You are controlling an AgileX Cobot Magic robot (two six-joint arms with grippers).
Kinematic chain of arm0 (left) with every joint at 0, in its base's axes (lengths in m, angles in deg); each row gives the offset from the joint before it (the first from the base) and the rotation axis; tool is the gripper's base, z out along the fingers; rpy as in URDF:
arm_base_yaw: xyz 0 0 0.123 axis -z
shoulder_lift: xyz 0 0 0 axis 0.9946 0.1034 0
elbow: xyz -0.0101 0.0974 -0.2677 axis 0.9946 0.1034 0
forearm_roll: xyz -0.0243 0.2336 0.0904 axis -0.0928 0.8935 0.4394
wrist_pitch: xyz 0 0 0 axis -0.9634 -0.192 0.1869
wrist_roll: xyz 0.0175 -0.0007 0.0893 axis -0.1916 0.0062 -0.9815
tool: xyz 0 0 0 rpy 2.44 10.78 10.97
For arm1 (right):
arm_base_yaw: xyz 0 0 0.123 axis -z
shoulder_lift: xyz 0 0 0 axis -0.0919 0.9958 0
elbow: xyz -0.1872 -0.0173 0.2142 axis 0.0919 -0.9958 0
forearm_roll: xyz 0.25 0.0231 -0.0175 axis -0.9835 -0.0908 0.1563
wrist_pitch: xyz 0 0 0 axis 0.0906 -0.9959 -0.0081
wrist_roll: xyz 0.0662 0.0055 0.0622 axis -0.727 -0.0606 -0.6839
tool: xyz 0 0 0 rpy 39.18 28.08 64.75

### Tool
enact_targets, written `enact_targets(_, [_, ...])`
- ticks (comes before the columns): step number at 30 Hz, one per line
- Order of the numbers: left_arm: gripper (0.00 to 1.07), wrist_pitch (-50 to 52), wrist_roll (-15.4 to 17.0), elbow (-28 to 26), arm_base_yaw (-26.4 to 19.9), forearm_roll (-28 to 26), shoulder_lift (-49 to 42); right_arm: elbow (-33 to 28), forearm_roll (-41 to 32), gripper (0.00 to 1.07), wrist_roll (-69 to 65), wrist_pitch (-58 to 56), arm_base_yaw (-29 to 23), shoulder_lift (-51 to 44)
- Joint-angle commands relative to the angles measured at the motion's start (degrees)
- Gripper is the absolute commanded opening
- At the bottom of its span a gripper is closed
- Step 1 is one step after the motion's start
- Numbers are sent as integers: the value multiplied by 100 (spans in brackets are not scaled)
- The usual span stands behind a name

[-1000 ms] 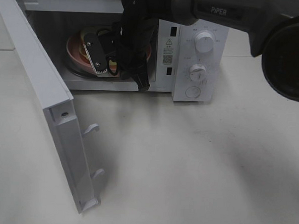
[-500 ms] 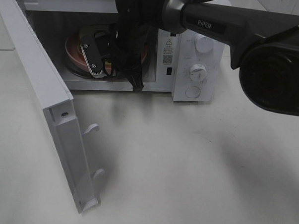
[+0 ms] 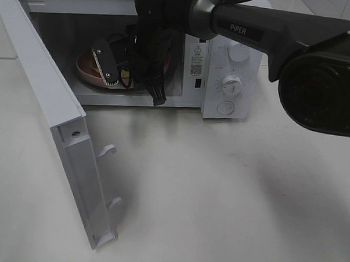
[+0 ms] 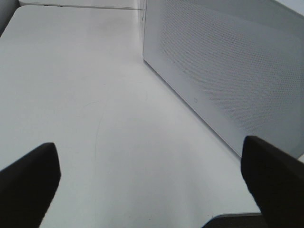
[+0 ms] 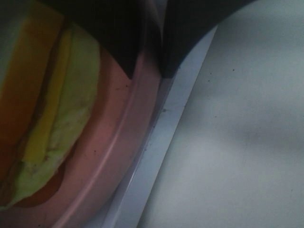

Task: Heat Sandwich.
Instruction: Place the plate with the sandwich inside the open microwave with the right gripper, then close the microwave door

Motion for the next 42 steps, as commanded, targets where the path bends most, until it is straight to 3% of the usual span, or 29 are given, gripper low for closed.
enact_targets(1, [98, 17, 23, 11, -11, -63, -103, 46, -29, 28, -132, 74, -11, -46])
enact_targets(9, [98, 17, 23, 11, -11, -63, -103, 17, -17, 49, -418, 86, -11, -63])
enact_targets(20, [98, 17, 23, 11, -11, -63, -103, -733, -57, 81, -1163, 762, -11, -361])
enact_targets(42, [98, 17, 23, 11, -11, -57, -103, -1547, 23, 80, -1324, 1335, -17, -882])
